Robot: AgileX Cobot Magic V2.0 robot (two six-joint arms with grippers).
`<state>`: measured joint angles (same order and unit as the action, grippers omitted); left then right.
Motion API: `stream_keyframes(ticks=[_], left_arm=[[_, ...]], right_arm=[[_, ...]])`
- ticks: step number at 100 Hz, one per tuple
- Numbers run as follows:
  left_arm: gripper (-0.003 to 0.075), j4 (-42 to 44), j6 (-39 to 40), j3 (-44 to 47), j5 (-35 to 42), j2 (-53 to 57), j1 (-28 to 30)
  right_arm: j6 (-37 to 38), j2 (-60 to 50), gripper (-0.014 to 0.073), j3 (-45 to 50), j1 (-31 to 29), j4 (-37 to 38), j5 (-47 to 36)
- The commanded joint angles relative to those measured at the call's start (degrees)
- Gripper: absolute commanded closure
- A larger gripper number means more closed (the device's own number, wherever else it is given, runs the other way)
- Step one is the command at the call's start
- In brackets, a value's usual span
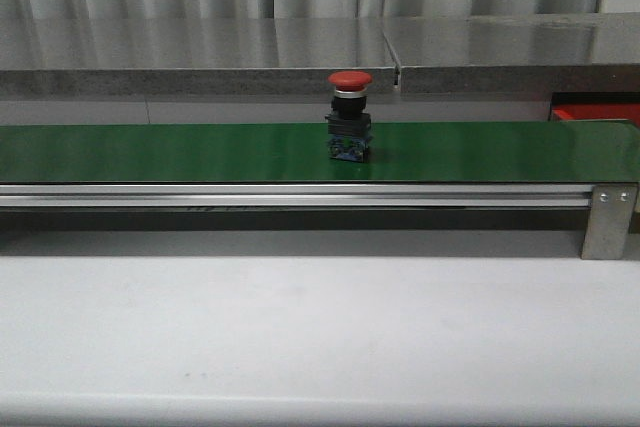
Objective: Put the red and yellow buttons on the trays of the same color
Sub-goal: 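Move the right gripper back over the red button on the belt, then lower the right gripper and grasp the red button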
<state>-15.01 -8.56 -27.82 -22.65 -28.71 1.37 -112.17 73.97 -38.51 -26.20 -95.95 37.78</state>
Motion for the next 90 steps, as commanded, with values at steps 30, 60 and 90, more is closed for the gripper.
stream_keyframes(ticks=[30, 60, 90], left_arm=[[0.0741, -1.0, -0.1, -1.4, 4.1, -0.1, -0.4], [0.0741, -1.0, -0.1, -1.4, 4.1, -0.1, -0.4], [0.0741, -1.0, -0.1, -1.4, 4.1, -0.1, -0.4]], right_arm=[[-0.1, 5.3, 0.0055, -9.8, 15.0, 5.0, -0.1], [-0.1, 14.8, 0.0055, -17.6, 22.0, 5.6, -0.1], [-0.2, 22.5, 0.0055, -23.2, 26.1, 5.8, 0.3]])
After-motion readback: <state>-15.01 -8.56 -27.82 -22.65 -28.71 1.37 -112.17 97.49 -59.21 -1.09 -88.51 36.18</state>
